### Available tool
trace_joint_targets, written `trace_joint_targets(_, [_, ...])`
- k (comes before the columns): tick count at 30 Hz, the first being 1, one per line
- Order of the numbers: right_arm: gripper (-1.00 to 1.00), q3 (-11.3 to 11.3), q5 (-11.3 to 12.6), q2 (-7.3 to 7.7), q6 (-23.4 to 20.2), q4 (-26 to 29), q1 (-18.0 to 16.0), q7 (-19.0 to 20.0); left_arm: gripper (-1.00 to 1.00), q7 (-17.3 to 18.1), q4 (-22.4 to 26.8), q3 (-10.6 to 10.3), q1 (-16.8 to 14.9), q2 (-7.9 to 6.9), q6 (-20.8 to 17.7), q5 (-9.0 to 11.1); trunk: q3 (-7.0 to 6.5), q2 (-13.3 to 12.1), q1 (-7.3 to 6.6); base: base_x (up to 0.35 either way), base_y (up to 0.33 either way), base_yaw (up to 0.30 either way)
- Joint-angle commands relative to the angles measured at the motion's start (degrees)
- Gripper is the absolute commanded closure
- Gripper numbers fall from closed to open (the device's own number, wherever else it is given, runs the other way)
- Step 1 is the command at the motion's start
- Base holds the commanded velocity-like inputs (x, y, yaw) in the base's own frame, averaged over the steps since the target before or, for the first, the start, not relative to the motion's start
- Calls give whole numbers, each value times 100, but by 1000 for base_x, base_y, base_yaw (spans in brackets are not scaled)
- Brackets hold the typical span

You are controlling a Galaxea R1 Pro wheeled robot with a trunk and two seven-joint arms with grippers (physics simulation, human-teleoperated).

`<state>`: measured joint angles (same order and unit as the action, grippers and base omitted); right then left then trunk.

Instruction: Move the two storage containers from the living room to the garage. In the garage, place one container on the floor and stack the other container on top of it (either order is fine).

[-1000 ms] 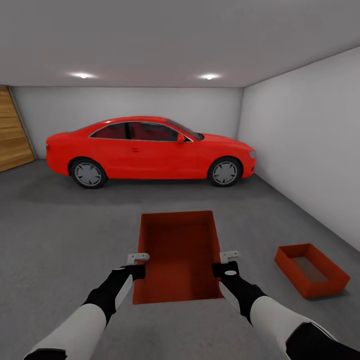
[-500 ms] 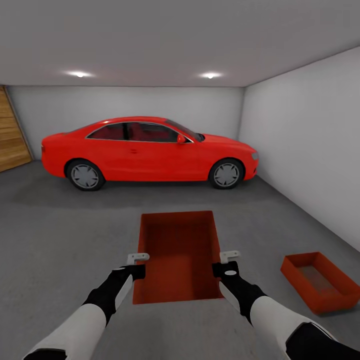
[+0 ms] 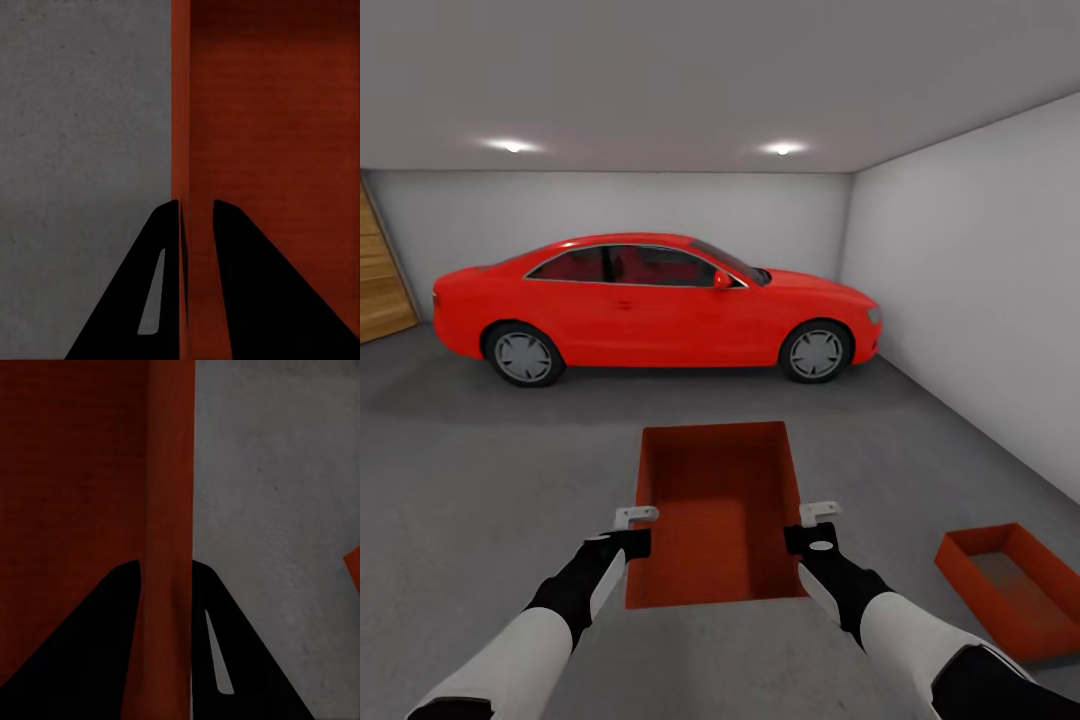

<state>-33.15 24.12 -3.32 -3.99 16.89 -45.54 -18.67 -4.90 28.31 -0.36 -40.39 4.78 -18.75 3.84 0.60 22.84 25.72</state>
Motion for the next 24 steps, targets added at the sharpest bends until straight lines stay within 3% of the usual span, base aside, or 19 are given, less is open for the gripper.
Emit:
trace_joint_targets(1, [100,-24,-20,-1,-41,18,-8,-43,100,-63,1,-106,4,5,-32,29,6,7,6,321,0,0])
trace_joint_targets(24, [100,-24,-17,-1,-41,17,-8,-45,100,-63,7,-106,4,5,-32,29,6,7,6,321,0,0])
